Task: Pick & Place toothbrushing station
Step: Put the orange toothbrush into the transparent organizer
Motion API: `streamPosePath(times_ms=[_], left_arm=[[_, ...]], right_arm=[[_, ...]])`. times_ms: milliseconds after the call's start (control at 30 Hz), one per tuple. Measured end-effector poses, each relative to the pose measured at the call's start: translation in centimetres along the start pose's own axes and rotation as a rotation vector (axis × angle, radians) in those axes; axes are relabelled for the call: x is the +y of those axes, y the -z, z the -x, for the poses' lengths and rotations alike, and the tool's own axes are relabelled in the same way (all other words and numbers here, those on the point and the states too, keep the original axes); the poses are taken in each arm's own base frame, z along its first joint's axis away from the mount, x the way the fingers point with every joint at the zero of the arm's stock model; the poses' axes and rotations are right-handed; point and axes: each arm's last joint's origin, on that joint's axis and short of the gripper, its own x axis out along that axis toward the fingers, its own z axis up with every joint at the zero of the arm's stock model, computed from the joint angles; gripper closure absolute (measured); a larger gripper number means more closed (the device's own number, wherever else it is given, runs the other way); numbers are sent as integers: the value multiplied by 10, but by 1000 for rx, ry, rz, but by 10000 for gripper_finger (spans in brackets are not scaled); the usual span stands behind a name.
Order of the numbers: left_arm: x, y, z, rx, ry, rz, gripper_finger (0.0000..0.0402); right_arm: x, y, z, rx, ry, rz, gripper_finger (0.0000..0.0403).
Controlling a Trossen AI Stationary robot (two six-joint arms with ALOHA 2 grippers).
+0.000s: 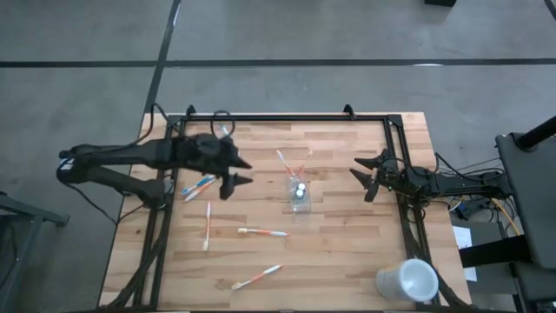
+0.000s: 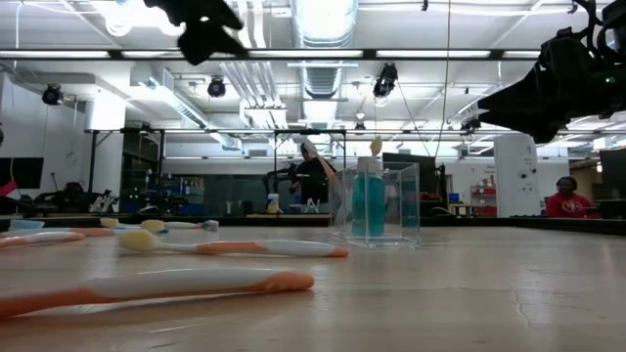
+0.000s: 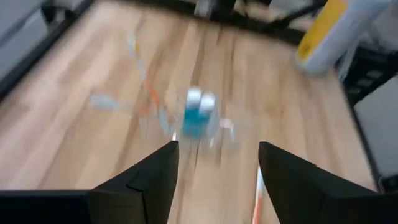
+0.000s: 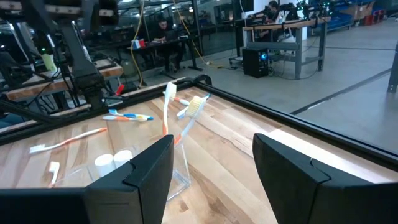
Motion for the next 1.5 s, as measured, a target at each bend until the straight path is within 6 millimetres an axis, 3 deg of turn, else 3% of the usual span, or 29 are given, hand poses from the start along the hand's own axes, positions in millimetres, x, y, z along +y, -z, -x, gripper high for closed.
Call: streamPosePath(times_ms=[200,467,800,1033,1500], left_arm=[[-25,36,-11,159,-11,-71,176],[-51,113,-28,268,53,-84,177],[-58,171,-21,-171,93,82,179],[-42,210,-32,-227,137,134,179],[-57,217,-62,-105,65,30,179]], right_arm=[[0,0,0,1,1,0,188],[0,0,0,1,0,0,188],[0,0,0,1,0,0,188],[0,0,0,0,0,0,188],[0,0,0,0,0,0,188]])
